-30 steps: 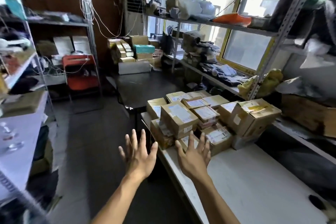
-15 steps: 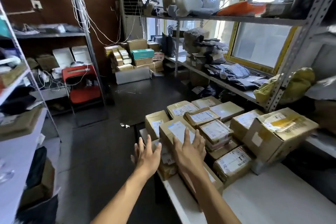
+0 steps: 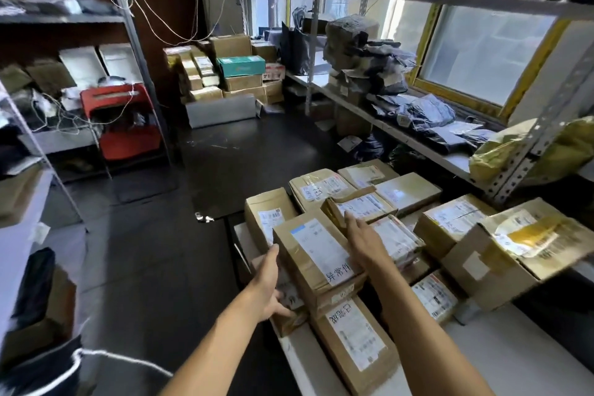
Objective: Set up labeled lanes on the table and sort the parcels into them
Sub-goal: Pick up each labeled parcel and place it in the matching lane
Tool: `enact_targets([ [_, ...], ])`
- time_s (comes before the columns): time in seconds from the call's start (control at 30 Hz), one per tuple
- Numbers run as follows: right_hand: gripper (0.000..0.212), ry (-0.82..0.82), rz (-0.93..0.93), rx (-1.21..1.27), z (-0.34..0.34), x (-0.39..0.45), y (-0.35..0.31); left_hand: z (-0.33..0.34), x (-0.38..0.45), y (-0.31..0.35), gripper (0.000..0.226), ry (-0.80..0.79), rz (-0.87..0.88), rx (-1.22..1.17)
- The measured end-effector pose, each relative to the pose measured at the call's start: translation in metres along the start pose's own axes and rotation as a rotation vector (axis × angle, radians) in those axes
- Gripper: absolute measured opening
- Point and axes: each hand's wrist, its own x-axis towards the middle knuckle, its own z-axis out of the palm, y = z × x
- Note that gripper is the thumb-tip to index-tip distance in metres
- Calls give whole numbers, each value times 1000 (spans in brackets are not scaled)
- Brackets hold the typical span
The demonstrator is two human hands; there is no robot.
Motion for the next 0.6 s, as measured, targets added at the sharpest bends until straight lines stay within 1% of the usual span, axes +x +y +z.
enact_targets([
  [0.03,72,-35,29,28,1,5,-3,0,4,3,78,-9,-24,-4],
  [0.1,80,-105,87,27,8,10,-6,0,8,10,81,-27,-74,-4],
  [0.13,90,-139,108,54,13,12,-7,-1,10,12,83,-38,-94,-3],
  [0.2,121,-149,137,107,22,19,-7,0,18,18,88,-80,-120,10],
  [0.23,126,-156,166,113,23,21,-8,2,22,19,88,-94,-124,19],
  [0.33,106,-159,222,87,25,11,-21,7,25,25,84,-121,-139,17],
  [0.4,112,-145,212,89,31,10,-20,7,26,29,72,-113,-120,31],
  [0.47,126,-138,200,97,44,29,7,6,26,34,63,-95,-93,51],
  [0.53,132,-127,219,116,53,45,30,2,28,39,64,-85,-78,86],
  [0.6,135,-80,250,140,53,35,27,-3,32,44,67,-103,-84,139],
])
